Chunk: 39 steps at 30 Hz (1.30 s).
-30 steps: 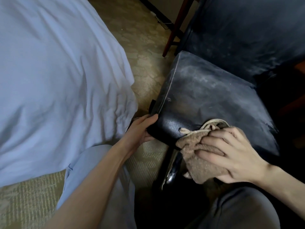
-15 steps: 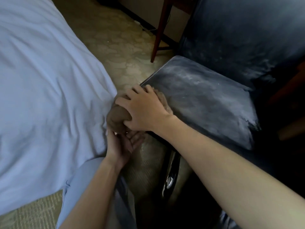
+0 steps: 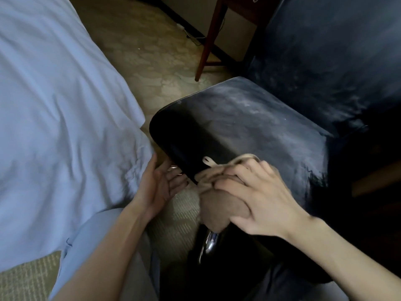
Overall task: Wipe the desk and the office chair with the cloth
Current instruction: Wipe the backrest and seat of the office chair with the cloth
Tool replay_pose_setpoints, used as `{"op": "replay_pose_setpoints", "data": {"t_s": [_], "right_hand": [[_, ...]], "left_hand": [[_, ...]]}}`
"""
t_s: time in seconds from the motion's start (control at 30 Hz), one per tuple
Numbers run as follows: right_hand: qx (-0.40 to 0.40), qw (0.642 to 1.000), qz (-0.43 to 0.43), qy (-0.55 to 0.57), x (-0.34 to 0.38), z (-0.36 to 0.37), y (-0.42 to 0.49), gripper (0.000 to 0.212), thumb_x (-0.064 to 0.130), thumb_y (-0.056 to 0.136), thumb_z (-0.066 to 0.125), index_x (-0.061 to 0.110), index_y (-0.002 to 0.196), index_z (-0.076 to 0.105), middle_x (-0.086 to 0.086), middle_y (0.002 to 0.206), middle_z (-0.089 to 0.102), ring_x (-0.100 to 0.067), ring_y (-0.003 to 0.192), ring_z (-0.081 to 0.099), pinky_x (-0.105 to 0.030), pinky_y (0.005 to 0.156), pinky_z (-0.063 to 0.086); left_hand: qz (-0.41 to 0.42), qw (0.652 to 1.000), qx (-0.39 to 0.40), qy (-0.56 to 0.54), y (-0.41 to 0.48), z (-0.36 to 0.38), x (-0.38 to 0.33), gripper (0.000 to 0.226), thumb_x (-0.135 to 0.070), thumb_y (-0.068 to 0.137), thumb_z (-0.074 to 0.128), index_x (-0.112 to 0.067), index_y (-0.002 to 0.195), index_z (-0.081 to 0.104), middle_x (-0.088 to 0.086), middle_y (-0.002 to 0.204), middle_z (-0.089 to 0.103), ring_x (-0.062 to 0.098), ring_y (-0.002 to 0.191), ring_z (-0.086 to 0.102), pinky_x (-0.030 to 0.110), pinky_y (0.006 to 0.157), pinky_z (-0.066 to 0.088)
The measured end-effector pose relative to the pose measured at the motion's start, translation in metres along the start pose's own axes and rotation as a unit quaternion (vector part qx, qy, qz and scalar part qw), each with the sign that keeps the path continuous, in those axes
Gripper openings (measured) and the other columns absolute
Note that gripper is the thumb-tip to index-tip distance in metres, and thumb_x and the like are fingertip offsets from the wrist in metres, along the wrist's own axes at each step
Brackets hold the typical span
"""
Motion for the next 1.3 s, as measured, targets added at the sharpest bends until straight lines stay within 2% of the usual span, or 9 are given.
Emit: {"op": "replay_pose_setpoints", "data": {"t_s": [0.07,0.23,0.43,0.57,0.77,0.9,1.0,1.1,1.3], "right_hand": [[-0.013,1.000,0.004,0.005,-0.007,-0.002,-0.025,0.056,0.047,0.070,0.069,0.027,0.122,0.071,0.000,0.121,0.064,-0.032,0.105,0.060,-0.044,0.081,0.043],[-0.026,1.000,-0.003,-0.004,-0.020,-0.003,-0.045,0.057,0.044,0.066,0.076,0.026,0.120,0.073,0.000,0.120,0.065,-0.033,0.103,0.061,-0.044,0.079,0.045],[-0.026,1.000,0.012,-0.005,-0.009,0.009,0.006,0.057,0.053,0.069,0.063,0.029,0.120,0.071,0.003,0.112,0.063,-0.026,0.100,0.056,-0.041,0.081,0.040],[-0.032,0.998,0.048,-0.014,0.005,0.020,0.066,0.052,0.058,0.072,0.058,0.035,0.119,0.067,0.006,0.110,0.061,-0.023,0.102,0.053,-0.040,0.083,0.040],[0.003,0.994,0.107,-0.040,0.011,0.027,0.138,0.060,0.055,0.084,0.064,0.031,0.138,0.055,0.000,0.133,0.055,-0.028,0.126,0.044,-0.048,0.102,0.036],[0.051,0.992,0.110,-0.042,0.019,0.016,0.132,0.060,0.051,0.085,0.065,0.028,0.139,0.051,-0.006,0.141,0.050,-0.034,0.130,0.040,-0.054,0.104,0.035],[0.053,0.990,0.129,-0.018,0.026,0.002,0.098,0.060,0.053,0.086,0.063,0.030,0.140,0.049,-0.005,0.138,0.050,-0.033,0.126,0.042,-0.052,0.100,0.038],[0.050,0.988,0.142,0.014,0.029,-0.008,0.070,0.058,0.054,0.087,0.061,0.031,0.139,0.049,-0.003,0.133,0.050,-0.032,0.122,0.043,-0.052,0.099,0.040],[0.065,0.985,0.147,0.057,0.017,-0.014,0.054,0.061,0.060,0.079,0.055,0.038,0.135,0.049,0.005,0.125,0.053,-0.027,0.117,0.046,-0.048,0.093,0.045]], "left_hand": [[0.002,0.999,0.009,0.047,-0.002,0.000,-0.002,0.064,-0.068,0.089,0.051,-0.022,0.132,0.066,0.026,0.142,0.059,0.040,0.127,0.058,0.052,0.115,0.044],[0.021,0.986,0.023,0.162,-0.005,0.009,0.010,0.072,-0.065,0.087,0.067,-0.031,0.148,0.048,0.014,0.123,0.075,0.030,0.114,0.072,0.038,0.096,0.058],[0.019,0.994,-0.048,0.093,-0.008,0.030,0.012,0.070,-0.064,0.090,0.059,-0.021,0.145,0.055,0.013,0.111,0.078,0.026,0.098,0.078,0.031,0.070,0.062],[0.009,0.995,-0.074,0.067,-0.011,0.016,0.014,0.053,-0.057,0.107,0.039,-0.016,0.119,0.070,0.007,0.103,0.080,0.018,0.092,0.078,0.032,0.077,0.065],[-0.005,0.994,-0.091,0.056,-0.007,0.006,0.014,0.060,-0.061,0.107,0.031,-0.014,0.119,0.067,0.008,0.089,0.079,0.022,0.087,0.079,0.043,0.096,0.059],[-0.017,0.994,-0.098,0.052,-0.005,0.002,0.017,0.051,-0.054,0.109,0.032,-0.015,0.112,0.065,-0.003,0.070,0.070,0.011,0.064,0.072,0.037,0.085,0.055],[-0.018,0.990,-0.126,0.053,-0.012,0.004,0.005,0.048,-0.051,0.110,0.036,-0.017,0.124,0.067,0.006,0.098,0.079,0.018,0.085,0.076,0.036,0.080,0.061],[-0.011,0.982,-0.168,0.081,-0.018,0.020,-0.024,0.051,-0.052,0.108,0.040,-0.014,0.132,0.065,0.015,0.122,0.071,0.028,0.109,0.067,0.041,0.096,0.052],[0.098,0.958,-0.151,0.223,-0.014,0.074,-0.075,0.036,-0.030,0.108,0.048,-0.003,0.126,0.063,0.011,0.113,0.068,0.029,0.111,0.066,0.046,0.104,0.053]]}}
Point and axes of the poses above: each hand's wrist, its own y-axis towards the middle knuckle, its own z-axis out of the palm, x = y × z, the point moved 1 cm from there along y, towards the middle knuckle
